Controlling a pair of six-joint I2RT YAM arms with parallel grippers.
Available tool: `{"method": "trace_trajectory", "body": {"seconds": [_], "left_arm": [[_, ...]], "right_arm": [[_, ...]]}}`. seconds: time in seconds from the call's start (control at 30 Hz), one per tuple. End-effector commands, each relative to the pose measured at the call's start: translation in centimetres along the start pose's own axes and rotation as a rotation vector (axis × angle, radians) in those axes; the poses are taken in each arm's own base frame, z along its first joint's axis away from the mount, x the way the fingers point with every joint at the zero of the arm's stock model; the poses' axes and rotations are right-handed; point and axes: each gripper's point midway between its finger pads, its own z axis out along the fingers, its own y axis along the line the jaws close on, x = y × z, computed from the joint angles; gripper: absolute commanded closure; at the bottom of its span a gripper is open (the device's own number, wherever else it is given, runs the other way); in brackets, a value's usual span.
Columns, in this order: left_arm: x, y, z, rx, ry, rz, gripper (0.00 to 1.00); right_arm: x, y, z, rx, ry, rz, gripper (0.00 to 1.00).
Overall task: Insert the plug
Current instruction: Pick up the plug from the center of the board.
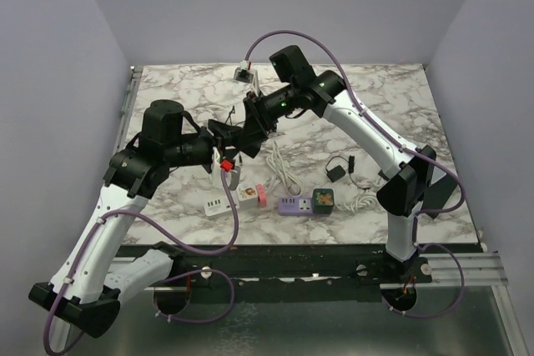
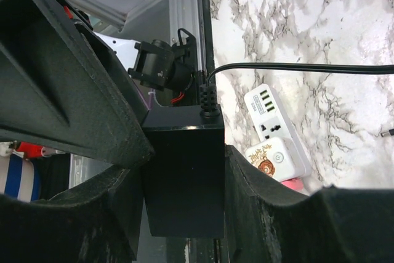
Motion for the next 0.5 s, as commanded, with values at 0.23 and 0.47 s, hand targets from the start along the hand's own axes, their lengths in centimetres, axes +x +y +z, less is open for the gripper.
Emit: {"method": "trace_trajectory", "body": {"seconds": [0.23,0.47], "left_arm": [[-0.2,-1.5,0.8,0.056,-0.010,0.089,0.45],[0.4,-2.1,1.3,0.082,0.010,0.106,0.46]], "right_arm": [[-1.0,3.6,0.3,-0.093,-0.008,-0.064,0.93],[-0.9,4.4,0.7,-0.119,0.000,-0.072,0.90]]}}
